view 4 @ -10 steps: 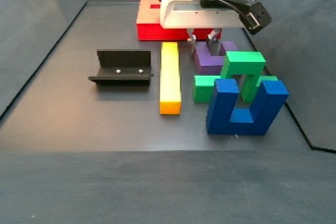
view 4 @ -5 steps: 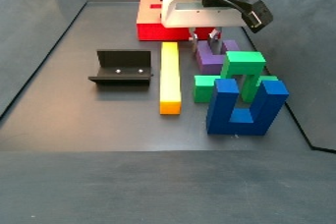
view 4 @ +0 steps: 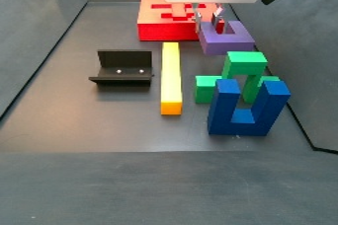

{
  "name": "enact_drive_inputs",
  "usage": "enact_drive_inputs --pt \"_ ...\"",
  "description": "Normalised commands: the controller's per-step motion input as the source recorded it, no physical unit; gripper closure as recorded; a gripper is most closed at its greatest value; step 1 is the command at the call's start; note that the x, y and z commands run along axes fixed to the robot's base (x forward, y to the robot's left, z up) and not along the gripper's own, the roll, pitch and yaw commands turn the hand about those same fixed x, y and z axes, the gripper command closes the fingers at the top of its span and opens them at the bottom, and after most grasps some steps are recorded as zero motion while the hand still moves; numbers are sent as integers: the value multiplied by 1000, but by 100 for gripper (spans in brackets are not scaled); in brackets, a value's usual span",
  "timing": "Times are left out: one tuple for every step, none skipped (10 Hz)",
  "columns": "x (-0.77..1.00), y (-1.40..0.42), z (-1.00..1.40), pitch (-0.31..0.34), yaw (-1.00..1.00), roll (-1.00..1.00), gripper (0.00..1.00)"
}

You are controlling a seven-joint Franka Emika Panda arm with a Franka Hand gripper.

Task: Pick up the purple object. Move up. Place the purple object on the fixture. Regrasp the purple object. Move to above the board. Insert the purple object.
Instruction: Place the purple object on the fixture.

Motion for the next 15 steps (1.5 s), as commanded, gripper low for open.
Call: enact_drive_inputs --pt "331 -34 134 226 -103 -303 100" --pt "643 -149 686 297 -191 -646 100" --pt "769 -343 709 200 -197 -743 100" --pt "783 -360 734 194 -174 -700 100" --pt "809 -371 774 240 -180 -663 100" --pt "774 -360 831 286 -191 -623 100" --pt "769 -374 814 283 -194 -634 100" --pt "760 -403 737 251 -189 -711 100" --pt "683 -429 709 200 -163 -746 100" --pt "606 -126 471 89 -269 -857 100" --pt "686 326 0 0 -300 -603 100" --pt "714 449 -223 0 -206 -569 100" --pt "743 471 -183 0 -163 -600 100" --pt "794 520 -46 -77 -89 -634 100" --pt "803 594 0 -123 0 -626 100"
